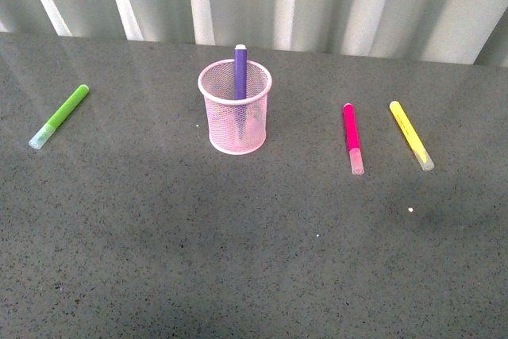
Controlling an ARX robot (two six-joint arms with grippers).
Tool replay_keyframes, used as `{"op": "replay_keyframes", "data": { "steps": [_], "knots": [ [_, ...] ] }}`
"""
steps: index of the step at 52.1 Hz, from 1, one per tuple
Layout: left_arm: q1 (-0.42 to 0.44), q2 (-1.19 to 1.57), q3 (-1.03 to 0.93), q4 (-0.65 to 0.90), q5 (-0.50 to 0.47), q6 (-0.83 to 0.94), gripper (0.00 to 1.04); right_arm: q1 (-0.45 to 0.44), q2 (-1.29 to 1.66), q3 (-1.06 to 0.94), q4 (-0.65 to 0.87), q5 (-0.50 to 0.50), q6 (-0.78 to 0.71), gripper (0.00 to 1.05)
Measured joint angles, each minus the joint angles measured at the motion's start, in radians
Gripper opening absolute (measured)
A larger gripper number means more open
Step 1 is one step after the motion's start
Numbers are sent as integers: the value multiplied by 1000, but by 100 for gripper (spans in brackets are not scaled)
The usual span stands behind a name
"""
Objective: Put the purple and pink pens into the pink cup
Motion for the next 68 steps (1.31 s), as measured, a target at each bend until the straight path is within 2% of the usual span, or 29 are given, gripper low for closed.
{"op": "replay_keyframes", "data": {
  "steps": [14,22,27,42,52,57,60,62,65,68],
  "knots": [
    [0,-40,0,-12,0,-1,5,0,0,0,0,0,0,98],
    [0,-40,0,-12,0,0,31,0,0,0,0,0,0,98],
    [0,-40,0,-12,0,0,54,0,0,0,0,0,0,98],
    [0,-40,0,-12,0,0,99,0,0,0,0,0,0,98],
    [0,-40,0,-12,0,2,98,-2,5,2,-7,-8,2,98],
    [0,-40,0,-12,0,2,98,-55,184,134,-270,-146,12,98],
    [0,-40,0,-12,1,2,98,-70,287,196,-296,-156,6,98],
    [0,-40,0,-12,0,2,98,-77,403,272,-230,-134,-16,98],
    [0,-39,0,-12,0,2,98,-83,583,396,-21,-56,-85,98],
    [0,-40,0,-12,0,2,98,-91,787,529,159,-27,-114,98]
  ]
}}
